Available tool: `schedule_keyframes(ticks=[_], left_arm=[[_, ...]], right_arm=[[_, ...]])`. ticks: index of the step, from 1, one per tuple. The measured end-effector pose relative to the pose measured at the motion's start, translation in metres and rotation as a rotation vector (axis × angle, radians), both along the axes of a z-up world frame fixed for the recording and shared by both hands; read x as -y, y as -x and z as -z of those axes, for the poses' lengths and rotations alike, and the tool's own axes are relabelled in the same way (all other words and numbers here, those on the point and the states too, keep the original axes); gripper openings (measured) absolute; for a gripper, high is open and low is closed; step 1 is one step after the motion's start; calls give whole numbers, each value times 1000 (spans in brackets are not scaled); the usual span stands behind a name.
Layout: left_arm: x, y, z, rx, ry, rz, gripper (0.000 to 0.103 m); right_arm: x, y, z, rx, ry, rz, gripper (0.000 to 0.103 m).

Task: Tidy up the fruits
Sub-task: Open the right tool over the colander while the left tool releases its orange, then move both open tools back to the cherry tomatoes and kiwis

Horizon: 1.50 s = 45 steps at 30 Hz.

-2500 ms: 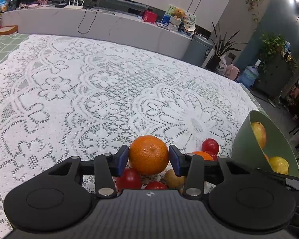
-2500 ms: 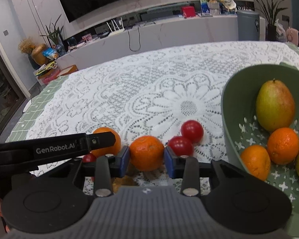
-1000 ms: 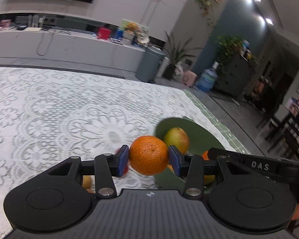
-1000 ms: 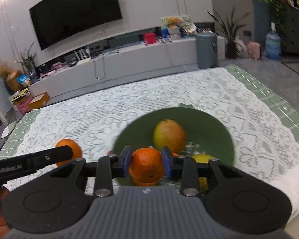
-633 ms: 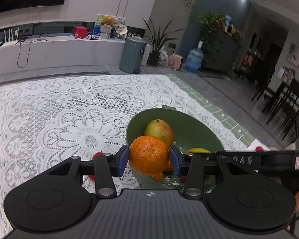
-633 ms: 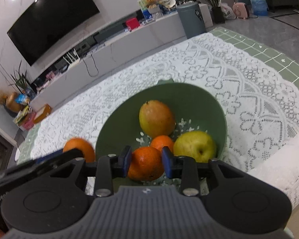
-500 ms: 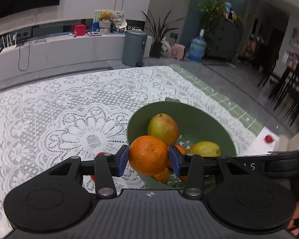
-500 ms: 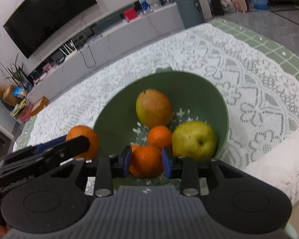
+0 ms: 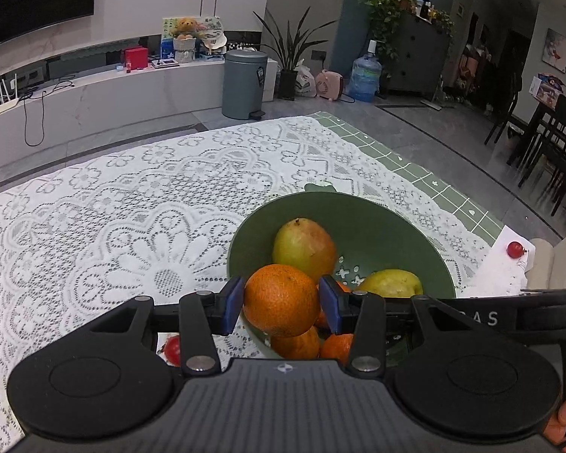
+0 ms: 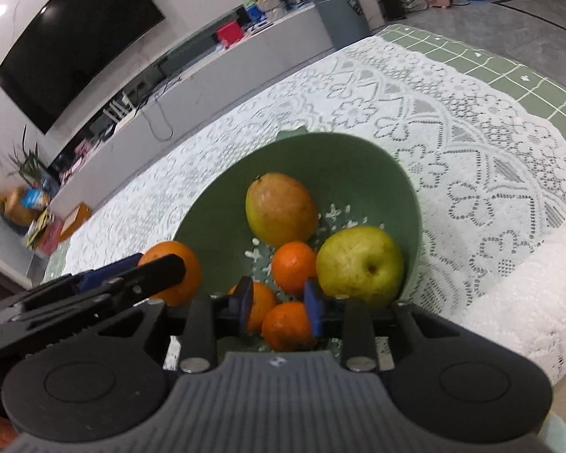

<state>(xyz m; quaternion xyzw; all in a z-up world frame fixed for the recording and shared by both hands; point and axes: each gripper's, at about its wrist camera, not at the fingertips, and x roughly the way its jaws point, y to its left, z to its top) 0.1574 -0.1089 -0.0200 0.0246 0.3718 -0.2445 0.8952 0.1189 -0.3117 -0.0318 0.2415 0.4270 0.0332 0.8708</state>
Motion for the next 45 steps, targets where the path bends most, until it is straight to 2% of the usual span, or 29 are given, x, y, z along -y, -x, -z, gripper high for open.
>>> schedule_keyframes(ticks=[3, 6, 15, 26, 30, 40, 45], left_arm=[[6, -5, 5, -8, -39, -2, 49], [10, -8, 10, -15, -73, 1, 49], [16, -11, 11, 13, -139, 24, 49], [9, -4, 4, 16, -119, 6, 51], [3, 1, -2, 17, -95, -10, 54], [-21, 23, -16, 13, -86, -100, 56], [-43, 34, -20, 14, -75, -156, 56]], right_arm=[[-1, 0, -1, 7, 8, 17, 29], [0, -2, -1, 13, 16, 29, 33], [0, -5, 0, 15, 25, 44, 37], [-1, -3, -1, 27, 28, 50, 39], [0, -2, -2, 39, 21, 50, 46], [-13, 9, -16, 153, 102, 5, 60], [-25, 13, -21, 204, 153, -48, 63]])
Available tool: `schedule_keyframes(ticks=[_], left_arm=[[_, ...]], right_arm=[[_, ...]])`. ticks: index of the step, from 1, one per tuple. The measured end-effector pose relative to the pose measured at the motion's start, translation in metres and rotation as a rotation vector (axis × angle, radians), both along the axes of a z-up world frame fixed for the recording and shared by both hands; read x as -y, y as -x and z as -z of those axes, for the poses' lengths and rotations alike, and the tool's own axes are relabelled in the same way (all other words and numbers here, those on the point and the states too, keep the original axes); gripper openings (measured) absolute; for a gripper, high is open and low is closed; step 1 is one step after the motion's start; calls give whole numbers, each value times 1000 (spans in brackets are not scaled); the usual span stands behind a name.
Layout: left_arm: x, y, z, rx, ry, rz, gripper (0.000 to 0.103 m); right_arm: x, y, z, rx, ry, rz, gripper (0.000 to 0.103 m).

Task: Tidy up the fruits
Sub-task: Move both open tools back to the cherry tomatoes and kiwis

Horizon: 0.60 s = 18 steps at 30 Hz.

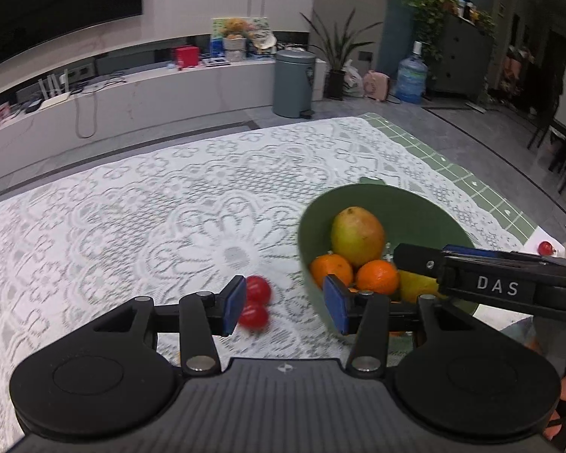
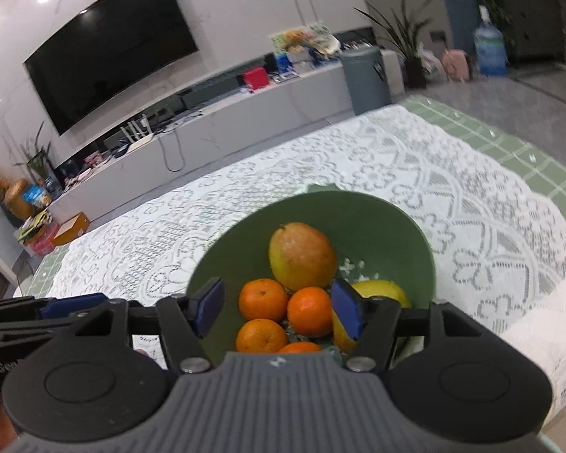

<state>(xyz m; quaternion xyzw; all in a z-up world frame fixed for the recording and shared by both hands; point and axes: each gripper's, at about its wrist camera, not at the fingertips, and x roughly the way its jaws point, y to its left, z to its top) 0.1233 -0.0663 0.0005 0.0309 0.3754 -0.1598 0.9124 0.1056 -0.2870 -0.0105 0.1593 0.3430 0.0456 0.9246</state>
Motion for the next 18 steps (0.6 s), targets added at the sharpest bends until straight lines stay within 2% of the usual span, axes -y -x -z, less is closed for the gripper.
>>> schedule_keyframes(ticks=[9, 18], left_arm=[[-41, 15, -3, 1, 52, -72, 58], [-81, 23, -1, 2, 120, -133, 59]], right_arm=[[-29, 9, -11, 104, 104, -116, 64], [-66, 13, -9, 135, 115, -229, 69]])
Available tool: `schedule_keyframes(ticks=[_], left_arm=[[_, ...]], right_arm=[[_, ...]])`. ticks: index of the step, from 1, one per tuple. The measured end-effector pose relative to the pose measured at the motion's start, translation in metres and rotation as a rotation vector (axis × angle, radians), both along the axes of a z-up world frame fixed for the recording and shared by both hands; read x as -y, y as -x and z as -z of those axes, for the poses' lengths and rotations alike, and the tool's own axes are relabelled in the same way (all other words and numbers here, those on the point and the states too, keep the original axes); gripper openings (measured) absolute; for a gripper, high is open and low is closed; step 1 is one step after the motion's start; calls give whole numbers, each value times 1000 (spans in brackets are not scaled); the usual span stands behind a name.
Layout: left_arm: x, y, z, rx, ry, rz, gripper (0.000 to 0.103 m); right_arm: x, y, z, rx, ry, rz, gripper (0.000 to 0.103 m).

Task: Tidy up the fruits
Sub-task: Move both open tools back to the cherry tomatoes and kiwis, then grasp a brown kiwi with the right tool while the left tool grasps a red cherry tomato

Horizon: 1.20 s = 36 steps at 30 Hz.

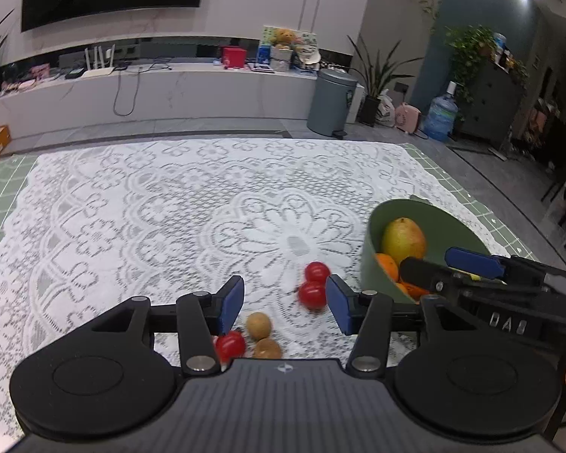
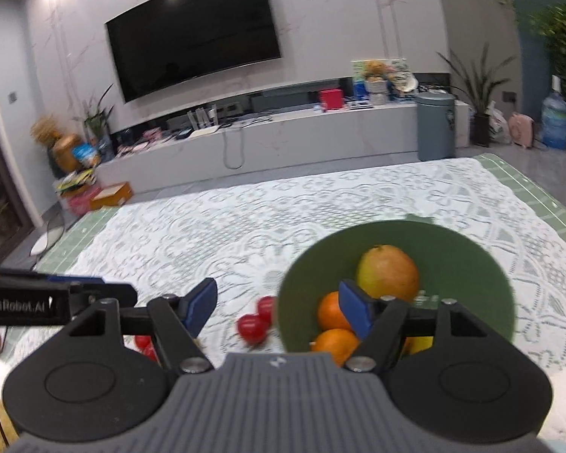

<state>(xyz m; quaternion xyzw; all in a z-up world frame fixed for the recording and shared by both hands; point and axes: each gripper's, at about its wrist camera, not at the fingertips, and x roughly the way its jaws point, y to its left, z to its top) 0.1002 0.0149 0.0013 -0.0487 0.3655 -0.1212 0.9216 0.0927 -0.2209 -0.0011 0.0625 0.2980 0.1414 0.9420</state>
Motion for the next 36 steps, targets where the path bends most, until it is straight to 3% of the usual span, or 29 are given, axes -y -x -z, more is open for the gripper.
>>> schedule_keyframes(ticks=[12, 20, 28, 30, 34, 36], left_arm=[[-34, -2, 21, -15, 55, -47, 59], [-44, -6, 35, -33, 75, -61, 59], [-48, -14, 51, -75, 94, -68, 59], [-49, -15, 54, -89, 103, -67, 59], [-51, -14, 59, -120, 128, -50, 56], [-51, -14, 62, -136, 135, -38, 53]], right_arm=[[-67, 8, 20, 38, 192, -139, 69], [-79, -10, 33, -59, 189, -158, 67], [-85, -26, 49, -158, 181, -145, 54], [-87, -25, 50, -152, 198, -147, 53], [-95, -27, 55, -159, 230, -180, 41], [-98, -27, 56, -154, 238, -190, 41]])
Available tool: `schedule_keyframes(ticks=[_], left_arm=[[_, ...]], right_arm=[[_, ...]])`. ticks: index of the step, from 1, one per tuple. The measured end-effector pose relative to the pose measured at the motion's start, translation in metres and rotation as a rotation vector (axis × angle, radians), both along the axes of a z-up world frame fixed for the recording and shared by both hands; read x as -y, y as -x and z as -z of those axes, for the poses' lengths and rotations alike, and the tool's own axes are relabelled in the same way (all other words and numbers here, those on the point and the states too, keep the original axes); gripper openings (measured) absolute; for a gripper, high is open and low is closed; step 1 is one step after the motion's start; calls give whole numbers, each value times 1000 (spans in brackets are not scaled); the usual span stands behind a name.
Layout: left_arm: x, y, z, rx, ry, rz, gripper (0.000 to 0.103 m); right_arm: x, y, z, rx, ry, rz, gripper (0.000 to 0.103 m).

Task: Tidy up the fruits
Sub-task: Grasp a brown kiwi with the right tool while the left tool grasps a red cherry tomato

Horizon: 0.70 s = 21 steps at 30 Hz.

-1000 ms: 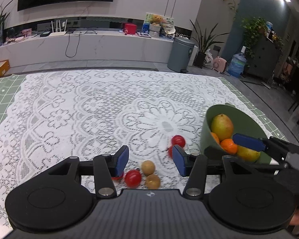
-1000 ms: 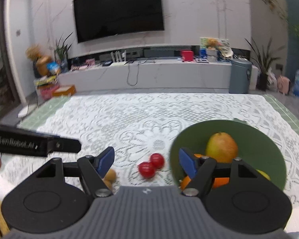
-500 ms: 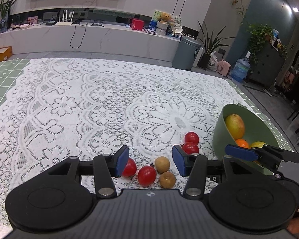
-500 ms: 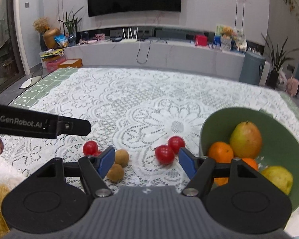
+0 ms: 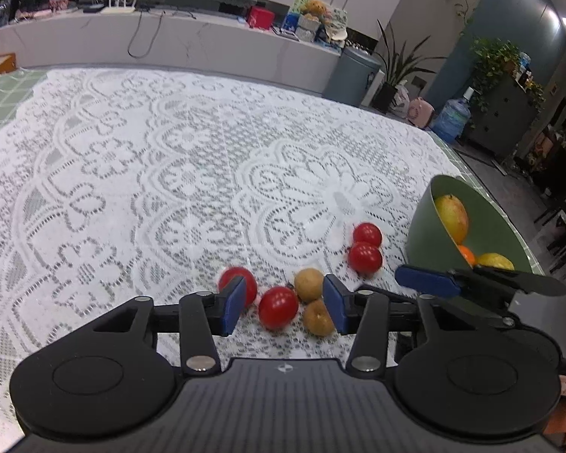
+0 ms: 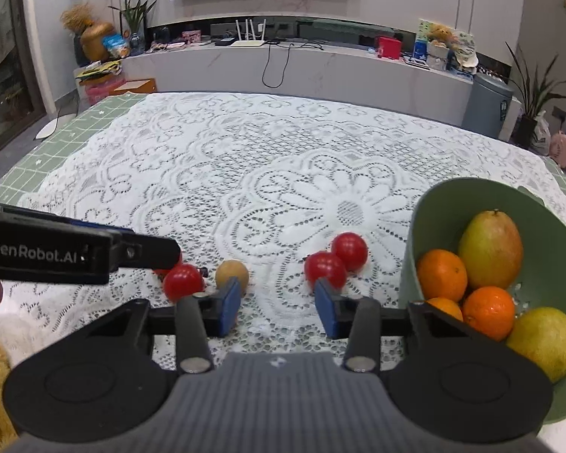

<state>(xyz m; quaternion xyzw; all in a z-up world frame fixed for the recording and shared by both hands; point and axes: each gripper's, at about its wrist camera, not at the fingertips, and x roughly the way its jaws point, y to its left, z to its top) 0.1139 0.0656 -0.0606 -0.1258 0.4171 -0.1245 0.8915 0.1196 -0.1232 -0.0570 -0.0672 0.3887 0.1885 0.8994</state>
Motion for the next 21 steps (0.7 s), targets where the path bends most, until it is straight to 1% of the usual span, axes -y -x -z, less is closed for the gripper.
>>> schedule_keyframes(ticks=[4, 7, 9, 12, 17, 19, 21], left_arm=[[4, -3, 7, -35, -3, 16, 49], [5, -3, 10, -51, -23, 15, 48], [5, -3, 13, -72, -33, 13, 44], [5, -4, 16, -89, -33, 22, 41], [10, -9, 20, -94, -41, 33, 40], [12, -11, 22, -97, -48, 30, 40], [13, -13, 24, -101, -53, 32, 37]], right_arm=[[-5, -4, 4, -21, 0, -24, 37], [-9, -3, 6, -27, 0, -53, 36], [-13, -1, 7, -26, 1, -84, 36], [-20, 5, 8, -22, 18, -131, 36], [-26, 4, 12, -46, 31, -157, 35], [-25, 2, 14, -61, 27, -159, 31], [-25, 0, 16, -77, 19, -162, 28]])
